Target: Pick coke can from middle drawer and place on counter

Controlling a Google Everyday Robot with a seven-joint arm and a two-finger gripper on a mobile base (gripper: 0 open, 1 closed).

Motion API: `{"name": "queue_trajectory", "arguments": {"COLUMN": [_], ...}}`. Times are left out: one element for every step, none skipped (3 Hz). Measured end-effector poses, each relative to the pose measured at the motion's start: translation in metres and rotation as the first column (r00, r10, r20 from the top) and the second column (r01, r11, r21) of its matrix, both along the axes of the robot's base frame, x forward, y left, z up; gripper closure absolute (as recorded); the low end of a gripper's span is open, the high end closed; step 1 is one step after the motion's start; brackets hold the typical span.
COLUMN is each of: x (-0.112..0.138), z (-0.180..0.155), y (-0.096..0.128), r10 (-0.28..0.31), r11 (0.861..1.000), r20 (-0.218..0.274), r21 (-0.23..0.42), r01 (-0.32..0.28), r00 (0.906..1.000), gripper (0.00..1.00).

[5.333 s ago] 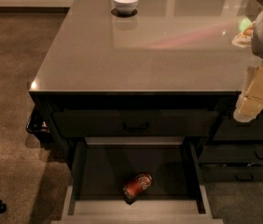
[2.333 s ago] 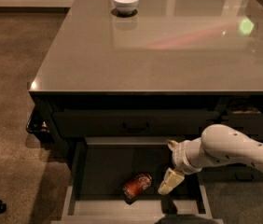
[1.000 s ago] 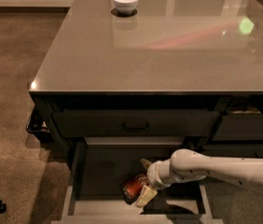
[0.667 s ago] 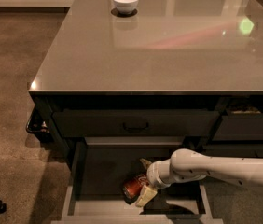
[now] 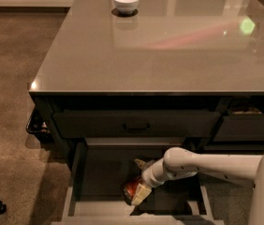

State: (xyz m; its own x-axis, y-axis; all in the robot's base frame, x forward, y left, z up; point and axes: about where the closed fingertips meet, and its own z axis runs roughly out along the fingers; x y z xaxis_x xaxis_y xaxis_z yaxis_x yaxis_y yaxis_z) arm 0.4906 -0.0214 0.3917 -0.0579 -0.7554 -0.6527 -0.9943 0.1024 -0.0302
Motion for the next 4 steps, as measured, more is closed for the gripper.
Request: {"name": "queue_trajectory", "arguments": {"x": [0.001, -0.008, -0.015, -0.015], "z": [-0.01, -0.02, -0.03, -0.03], "y": [0.0, -0.015, -0.025, -0.025], "r10": [0.0, -0.029, -0.044, -0.044], "r11": [1.0, 0.999, 0.999, 0.999], "r20": [-0.013, -0.033, -0.051, -0.051], "r21": [0.002, -0.023, -0.029, -0.029], "r01": [0.0, 0.028, 0.042, 0.042], "r00": [0.9999, 0.999, 0.9977, 0.9977], "gripper": [0.0, 0.0, 0.19, 0.42]}}
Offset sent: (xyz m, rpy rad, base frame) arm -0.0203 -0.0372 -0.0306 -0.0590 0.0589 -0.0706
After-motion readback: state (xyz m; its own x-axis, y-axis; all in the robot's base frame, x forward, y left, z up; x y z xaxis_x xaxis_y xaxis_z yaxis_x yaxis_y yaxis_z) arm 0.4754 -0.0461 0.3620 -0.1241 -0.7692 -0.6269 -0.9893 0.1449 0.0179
